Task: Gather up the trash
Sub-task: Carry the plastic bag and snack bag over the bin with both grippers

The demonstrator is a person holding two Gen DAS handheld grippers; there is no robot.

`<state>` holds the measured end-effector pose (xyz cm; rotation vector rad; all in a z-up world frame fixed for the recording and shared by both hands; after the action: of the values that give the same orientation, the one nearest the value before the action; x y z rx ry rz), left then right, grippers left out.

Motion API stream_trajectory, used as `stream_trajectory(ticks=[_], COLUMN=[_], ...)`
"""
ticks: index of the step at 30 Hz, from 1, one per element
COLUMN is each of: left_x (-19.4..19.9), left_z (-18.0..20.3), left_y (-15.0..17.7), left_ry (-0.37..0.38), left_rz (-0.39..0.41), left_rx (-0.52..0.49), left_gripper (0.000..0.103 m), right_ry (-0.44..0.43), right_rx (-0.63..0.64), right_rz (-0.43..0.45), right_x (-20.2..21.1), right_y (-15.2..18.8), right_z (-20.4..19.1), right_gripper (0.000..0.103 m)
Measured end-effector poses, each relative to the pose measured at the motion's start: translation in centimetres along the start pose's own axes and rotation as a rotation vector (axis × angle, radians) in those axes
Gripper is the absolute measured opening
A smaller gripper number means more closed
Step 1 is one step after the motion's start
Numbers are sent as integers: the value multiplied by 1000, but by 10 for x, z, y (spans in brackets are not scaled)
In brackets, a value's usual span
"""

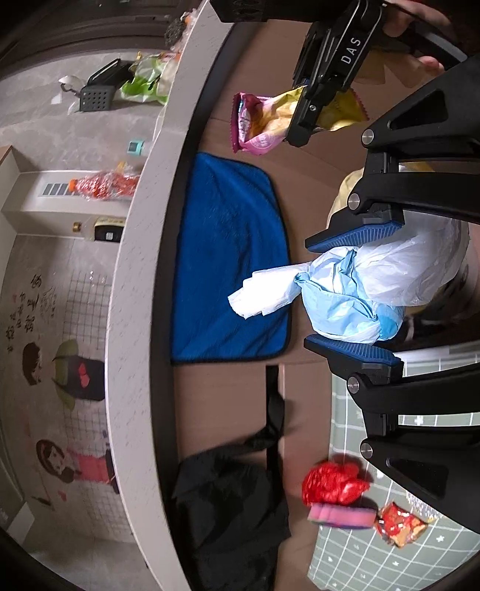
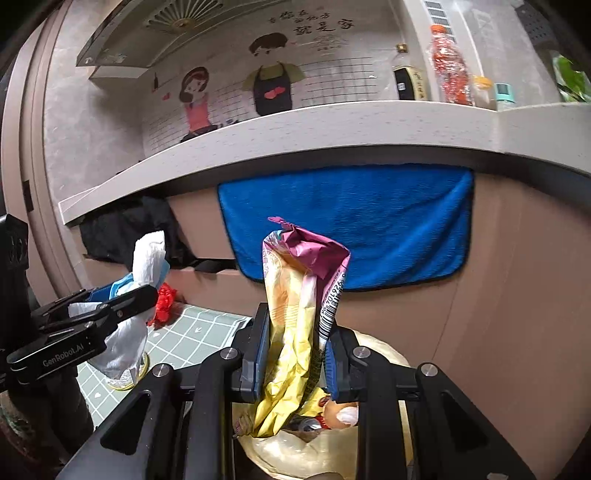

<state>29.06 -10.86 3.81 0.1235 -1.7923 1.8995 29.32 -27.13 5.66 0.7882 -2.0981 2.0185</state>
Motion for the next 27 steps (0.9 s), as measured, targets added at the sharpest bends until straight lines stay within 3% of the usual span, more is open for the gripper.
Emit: stream_trajectory(ticks=[13, 27], left_x=[-50, -87], left_z=[14, 14], left_y=[23, 40], left_ry=[97, 123], left_rz=[-85, -132], left_rx=[6, -3], left_gripper=[47, 47], right_ry=[46, 58], right_rx=[-35, -70], right_rz=[-32, -86], right_x=[-16, -47], right_y=[9, 25], right_z=[30, 45], right_gripper=[23, 23])
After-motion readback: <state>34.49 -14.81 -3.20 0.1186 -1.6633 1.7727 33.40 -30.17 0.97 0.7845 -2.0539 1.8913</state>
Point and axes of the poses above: each gripper's, at about its wrist camera, not at the fingertips, and x roughly against the way its jaws point, z to its right, y to its underside, the point moved 3 cm from there along -x, roughly the way its jaws point, and after that the axes turned 1 degree about -x, right-handed, at the moved point
